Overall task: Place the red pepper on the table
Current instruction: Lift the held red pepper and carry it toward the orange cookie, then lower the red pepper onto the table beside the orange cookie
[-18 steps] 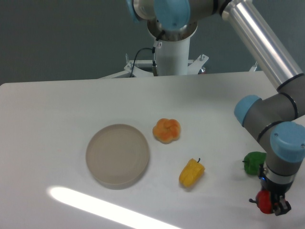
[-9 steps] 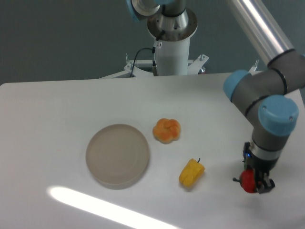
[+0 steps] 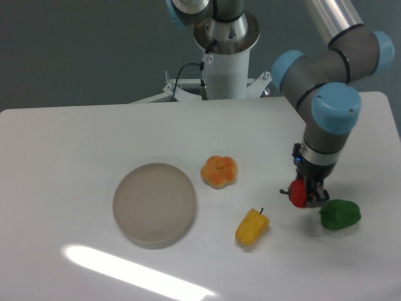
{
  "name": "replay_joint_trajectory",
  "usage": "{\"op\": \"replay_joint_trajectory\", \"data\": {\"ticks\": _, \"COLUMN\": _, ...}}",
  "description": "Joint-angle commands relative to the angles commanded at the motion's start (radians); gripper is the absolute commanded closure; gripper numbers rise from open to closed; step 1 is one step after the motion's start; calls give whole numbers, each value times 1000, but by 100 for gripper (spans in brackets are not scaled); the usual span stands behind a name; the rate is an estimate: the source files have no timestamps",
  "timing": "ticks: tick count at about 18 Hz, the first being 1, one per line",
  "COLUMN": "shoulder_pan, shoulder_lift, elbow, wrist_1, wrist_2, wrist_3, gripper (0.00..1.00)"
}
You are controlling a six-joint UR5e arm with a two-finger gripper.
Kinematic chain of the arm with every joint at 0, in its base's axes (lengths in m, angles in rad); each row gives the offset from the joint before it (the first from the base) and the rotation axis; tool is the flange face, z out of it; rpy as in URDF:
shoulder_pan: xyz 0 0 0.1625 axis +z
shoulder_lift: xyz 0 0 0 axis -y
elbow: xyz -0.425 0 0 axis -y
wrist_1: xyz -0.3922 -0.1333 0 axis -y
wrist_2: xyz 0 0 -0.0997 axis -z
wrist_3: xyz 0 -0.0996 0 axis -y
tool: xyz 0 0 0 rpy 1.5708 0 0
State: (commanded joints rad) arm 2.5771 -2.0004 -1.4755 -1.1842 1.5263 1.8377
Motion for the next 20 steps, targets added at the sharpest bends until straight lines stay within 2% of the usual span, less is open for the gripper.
{"op": "replay_joint_trajectory", "data": {"ticks": 4, "shoulder_pan": -3, "shoulder_lift": 31, "elbow": -64, "wrist_1": 5, "wrist_2": -2, "wrist_3": 6, "gripper": 55}}
{"op": "replay_joint_trajectory", "data": {"ticks": 8, "shoulder_pan": 8, "shoulder_lift": 38, "elbow": -141, "wrist_1": 84, "wrist_2": -11, "wrist_3": 109, "gripper": 56}}
{"op": "replay_joint_trajectory", "data": {"ticks": 12, "shoulder_pan": 21, "shoulder_lift": 45, "elbow": -189, "wrist_1": 94, "wrist_2": -49, "wrist_3": 178, "gripper": 56}}
{"op": "replay_joint_trajectory", "data": {"ticks": 16, "shoulder_pan": 29, "shoulder_lift": 75, "elbow": -247, "wrist_1": 104, "wrist_2": -52, "wrist_3": 215, "gripper": 56}}
{"op": "replay_joint_trajectory", "data": {"ticks": 20, "shoulder_pan": 29, "shoulder_lift": 75, "elbow": -270, "wrist_1": 113, "wrist_2": -89, "wrist_3": 221, "gripper": 56}}
